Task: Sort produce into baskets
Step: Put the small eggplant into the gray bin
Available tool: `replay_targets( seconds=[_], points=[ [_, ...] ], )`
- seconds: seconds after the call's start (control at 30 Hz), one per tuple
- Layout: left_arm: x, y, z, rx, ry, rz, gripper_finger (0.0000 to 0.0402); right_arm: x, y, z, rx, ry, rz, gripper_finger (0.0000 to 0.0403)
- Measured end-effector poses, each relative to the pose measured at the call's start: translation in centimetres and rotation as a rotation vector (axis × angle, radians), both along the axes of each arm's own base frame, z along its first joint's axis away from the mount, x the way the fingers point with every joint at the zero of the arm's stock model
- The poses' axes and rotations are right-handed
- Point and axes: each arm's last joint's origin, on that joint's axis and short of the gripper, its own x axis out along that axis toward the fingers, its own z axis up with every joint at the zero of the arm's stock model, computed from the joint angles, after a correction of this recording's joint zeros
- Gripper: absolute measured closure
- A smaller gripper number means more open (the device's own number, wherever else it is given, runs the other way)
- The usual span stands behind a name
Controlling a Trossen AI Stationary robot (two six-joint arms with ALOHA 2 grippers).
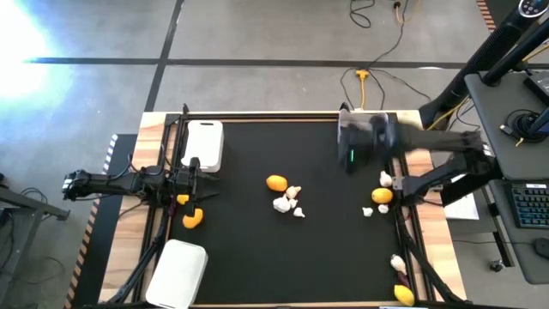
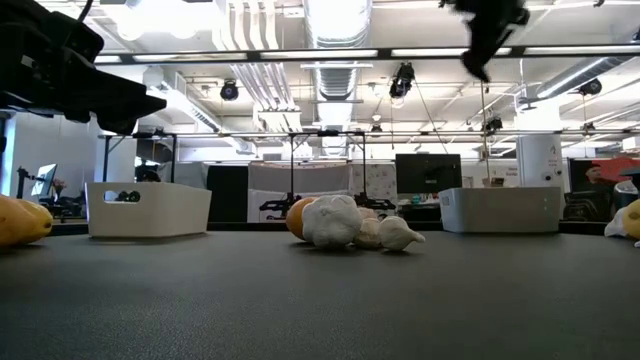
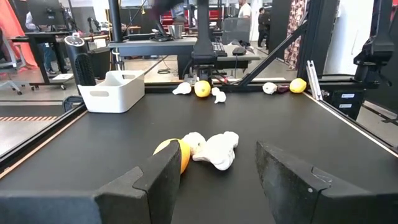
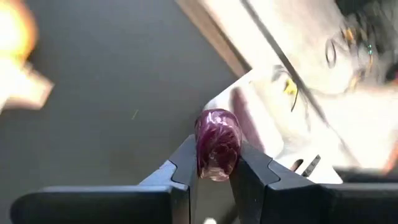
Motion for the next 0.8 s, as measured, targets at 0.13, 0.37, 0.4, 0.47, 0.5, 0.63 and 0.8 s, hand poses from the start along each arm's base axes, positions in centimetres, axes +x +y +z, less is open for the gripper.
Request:
replay_targets(
  seconds=[0.13,0.37,0.4,0.47,0.5,0.63,0.8],
  points=[
    [0.0,0.0,0.0,0.0,0.0,0.0,0.0212,-1.1,-7.1,0.2,-0.038,-0.105,-0.133,0.0341],
    [0.0,0.0,0.0,0.0,-0.001,0.0,0.0212,-3.4,-17.1,-4.4,0.09,-0.199,-0.311,0.0341],
    [0.0,0.0,0.0,0.0,0.0,0.0,0.0212,-3.6,-18.1,-5.4,0.13,-0.192,-0.33,0.0341],
    [0.0,0.0,0.0,0.0,0.0,0.0,0.0212,-4.1,-19.9,-7.4,0.222,-0.172,-0.364,0.0341],
    [0.0,0.0,0.0,0.0,-0.001,0.0,0.0212,-4.3,-20.6,-8.6,0.273,-0.158,-0.38,0.0341],
    [0.0,0.0,0.0,0.0,0.0,0.0,0.0212,-4.1,-22.5,-12.3,0.44,-0.107,-0.399,0.0341],
    [0.0,0.0,0.0,0.0,0.0,0.0,0.0212,-3.3,-23.6,-15.9,0.524,-0.019,-0.395,0.0333]
  ],
)
